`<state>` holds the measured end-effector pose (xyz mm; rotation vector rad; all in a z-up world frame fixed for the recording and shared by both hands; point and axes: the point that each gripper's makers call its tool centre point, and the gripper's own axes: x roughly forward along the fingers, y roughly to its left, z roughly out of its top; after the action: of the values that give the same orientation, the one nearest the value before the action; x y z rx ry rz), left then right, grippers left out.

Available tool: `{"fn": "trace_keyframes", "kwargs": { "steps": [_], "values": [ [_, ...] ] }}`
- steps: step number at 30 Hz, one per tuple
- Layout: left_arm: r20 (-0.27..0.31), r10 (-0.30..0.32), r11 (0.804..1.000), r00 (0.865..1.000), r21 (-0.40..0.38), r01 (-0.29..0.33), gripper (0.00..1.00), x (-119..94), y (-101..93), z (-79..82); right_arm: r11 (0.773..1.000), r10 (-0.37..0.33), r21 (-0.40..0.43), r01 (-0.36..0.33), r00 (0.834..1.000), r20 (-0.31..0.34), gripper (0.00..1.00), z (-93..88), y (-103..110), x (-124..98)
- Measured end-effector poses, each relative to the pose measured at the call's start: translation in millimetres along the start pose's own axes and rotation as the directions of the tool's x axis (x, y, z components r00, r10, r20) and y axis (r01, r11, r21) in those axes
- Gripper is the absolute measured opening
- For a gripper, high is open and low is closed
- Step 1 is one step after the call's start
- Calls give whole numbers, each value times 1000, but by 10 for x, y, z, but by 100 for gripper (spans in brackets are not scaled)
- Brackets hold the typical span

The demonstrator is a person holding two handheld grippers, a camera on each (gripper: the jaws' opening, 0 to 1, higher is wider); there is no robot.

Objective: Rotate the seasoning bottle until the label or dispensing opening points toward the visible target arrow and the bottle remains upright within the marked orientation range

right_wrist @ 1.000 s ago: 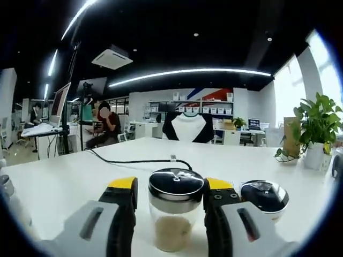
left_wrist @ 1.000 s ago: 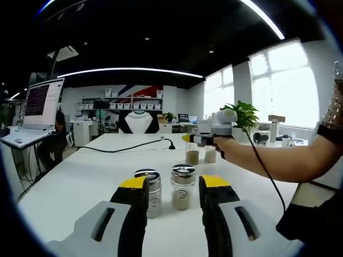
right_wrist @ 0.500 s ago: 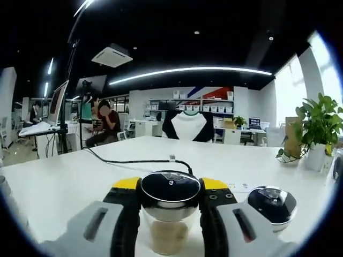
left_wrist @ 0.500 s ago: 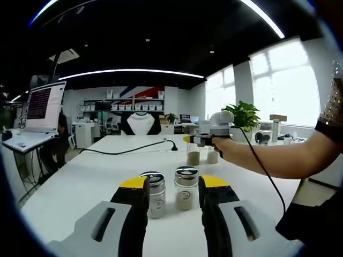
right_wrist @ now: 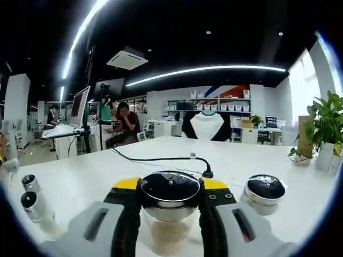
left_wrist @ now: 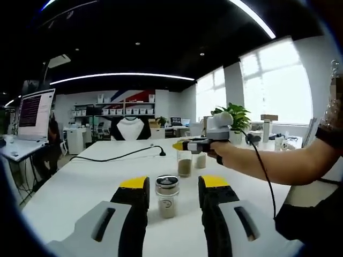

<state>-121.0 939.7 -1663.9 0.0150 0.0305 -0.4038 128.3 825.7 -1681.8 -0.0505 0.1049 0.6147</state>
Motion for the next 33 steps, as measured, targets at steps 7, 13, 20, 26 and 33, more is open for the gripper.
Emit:
{"fn": "trace_keyframes", "kwargs": {
  "steps": [7,13,20,26,33],
  "values": [
    [-31,-176,984,984,35,177,44,146,-670,-33,996,84,43,-84,996,2,38,-24,373,-673],
    [-95,-260,964,961,31,264,52,367,-1094,-228,975,205,84,-207,978,32,38,73,665,-1313],
    [-208,-282,953,937,51,298,57,625,-1263,-429,918,365,141,-370,929,56,38,191,1106,-1948],
    [-249,-343,932,906,30,361,57,650,-1455,-487,885,451,114,-450,892,24,38,183,1382,-2169],
    [-223,-380,917,898,39,397,52,616,-1537,-385,837,532,128,-532,846,36,39,263,1530,-2233]
  ]
}}
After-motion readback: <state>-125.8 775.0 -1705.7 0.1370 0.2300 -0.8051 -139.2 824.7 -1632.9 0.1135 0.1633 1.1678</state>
